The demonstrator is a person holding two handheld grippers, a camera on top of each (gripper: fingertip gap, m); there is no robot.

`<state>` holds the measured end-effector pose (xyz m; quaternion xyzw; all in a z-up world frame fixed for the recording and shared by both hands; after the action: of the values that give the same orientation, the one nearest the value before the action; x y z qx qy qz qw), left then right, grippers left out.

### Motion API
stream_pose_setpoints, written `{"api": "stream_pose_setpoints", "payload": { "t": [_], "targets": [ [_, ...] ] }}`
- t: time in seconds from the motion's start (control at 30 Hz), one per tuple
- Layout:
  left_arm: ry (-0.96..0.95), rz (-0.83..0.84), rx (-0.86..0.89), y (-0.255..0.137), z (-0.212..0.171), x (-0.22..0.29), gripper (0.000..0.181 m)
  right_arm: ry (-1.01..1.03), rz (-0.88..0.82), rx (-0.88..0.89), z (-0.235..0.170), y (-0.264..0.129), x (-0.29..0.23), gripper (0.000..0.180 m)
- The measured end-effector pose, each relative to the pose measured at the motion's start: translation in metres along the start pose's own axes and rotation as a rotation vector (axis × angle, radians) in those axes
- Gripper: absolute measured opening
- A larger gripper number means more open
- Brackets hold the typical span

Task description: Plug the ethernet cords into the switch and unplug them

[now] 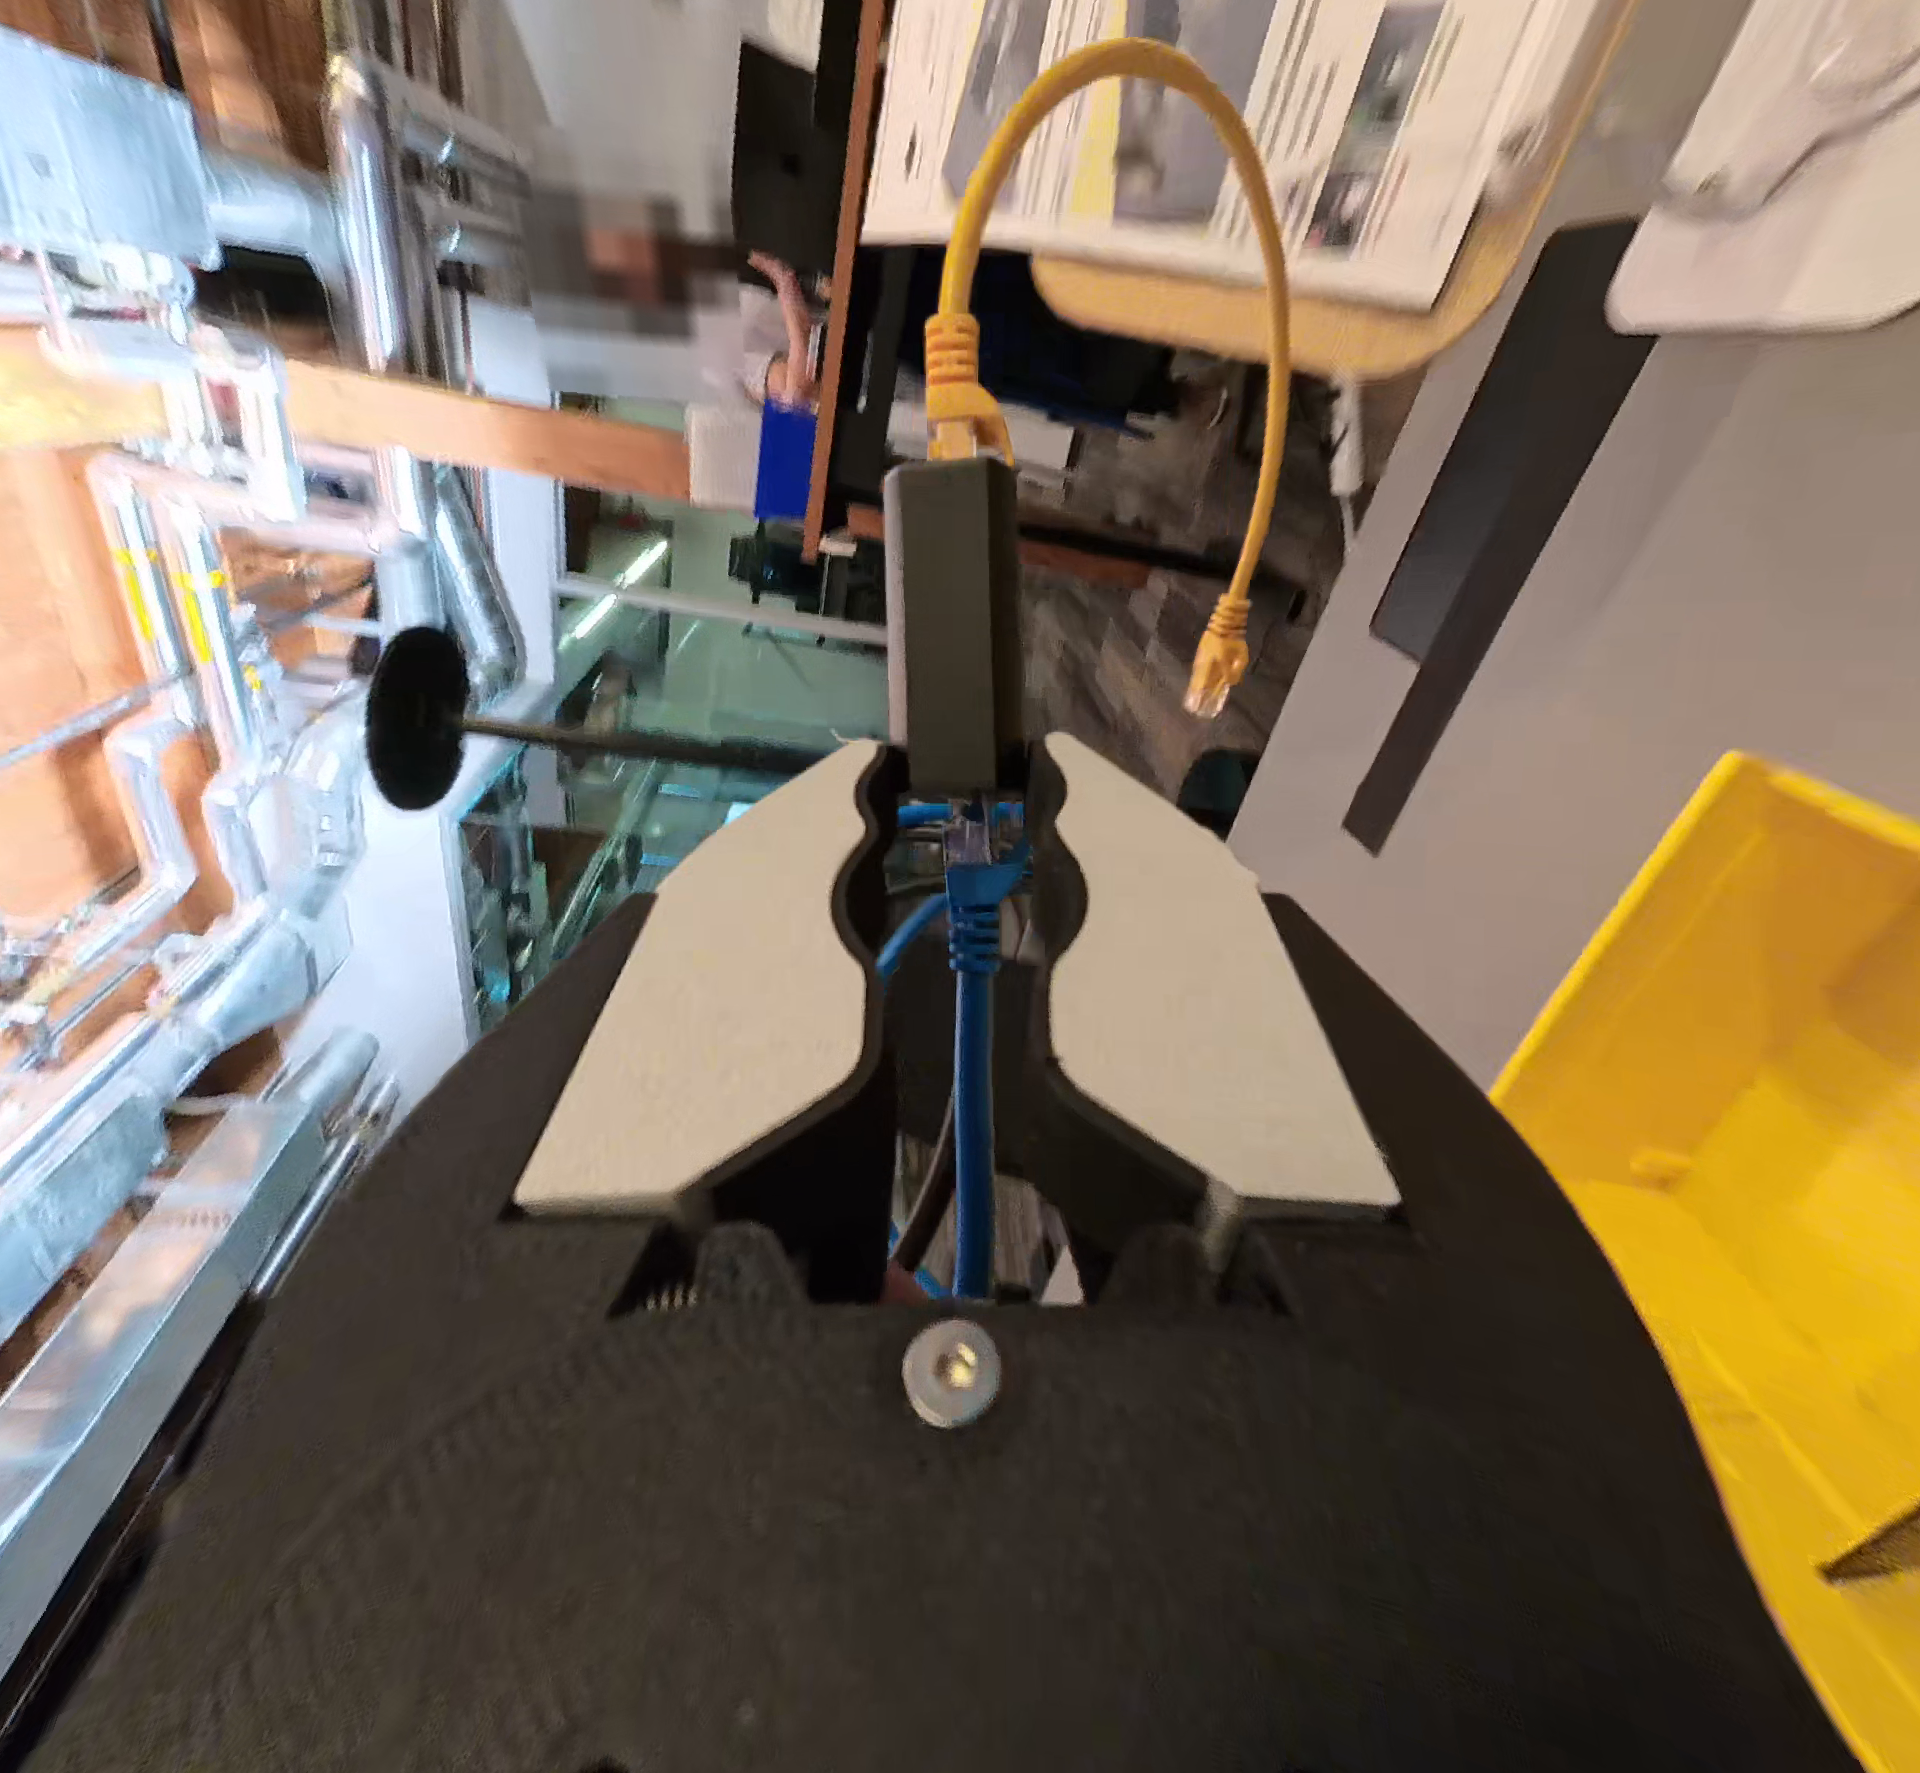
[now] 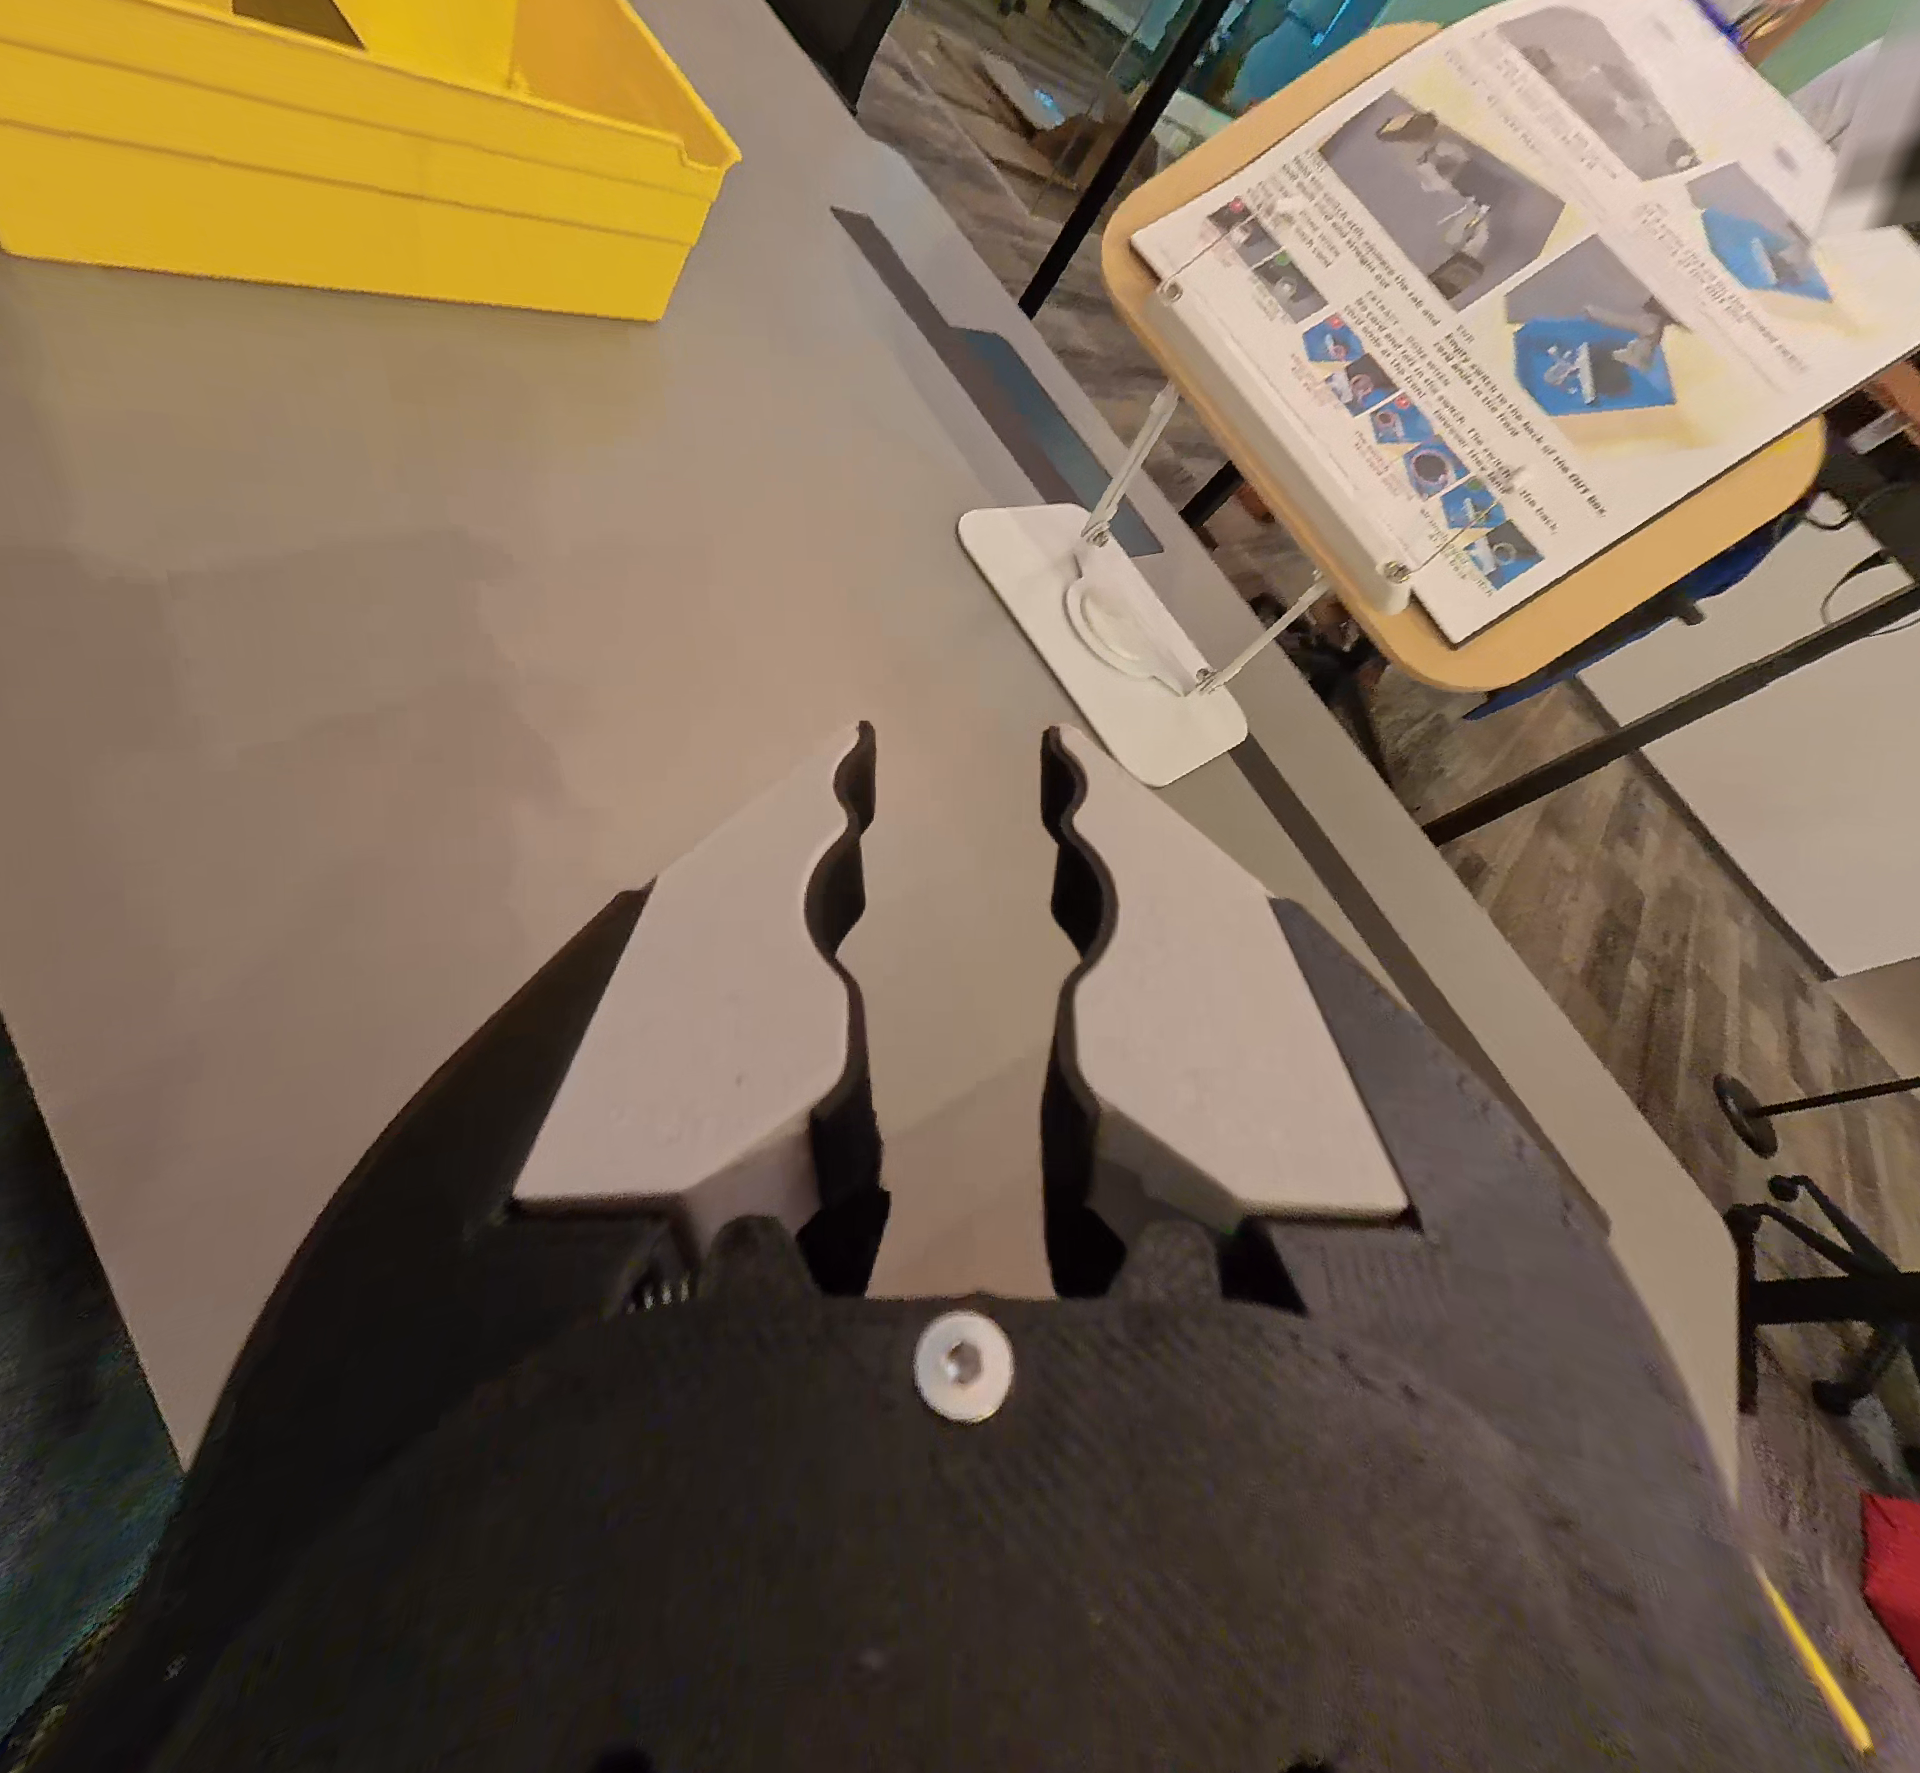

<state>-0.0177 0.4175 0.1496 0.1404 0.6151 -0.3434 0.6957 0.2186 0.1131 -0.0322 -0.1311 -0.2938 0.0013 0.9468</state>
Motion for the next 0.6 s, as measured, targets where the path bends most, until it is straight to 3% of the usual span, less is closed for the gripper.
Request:
{"api": "stream_pose_setpoints", "payload": {
  "t": [0.17, 0.37, 0.6],
  "targets": [
    [-0.012, -0.239, 0.148, 0.011, 0.094, 0.023, 0.023, -0.068, -0.109, 0.076, 0.029, -0.013, 0.020, 0.039],
    [-0.096, -0.713, 0.313, 0.023, 0.193, 0.089, 0.023, -0.375, -0.311, 0.111, 0.065, -0.018, 0.039, 0.054],
    [-0.269, -1.259, 0.359, 0.022, 0.250, 0.161, 0.023, -0.664, -0.359, -0.002, 0.056, 0.011, 0.051, 0.073]
  ]
}}
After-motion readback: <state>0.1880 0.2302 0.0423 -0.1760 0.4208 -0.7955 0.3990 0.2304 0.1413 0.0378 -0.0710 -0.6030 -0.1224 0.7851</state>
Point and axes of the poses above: each gripper's, where its closed fingertips meet, y out along the fingers, z out of its top, x = y × z across the jaws, the point moved 2 cm from there along -y, back along the fingers, and after that the axes turned 8 degrees about -z, right-handed, at the moved point
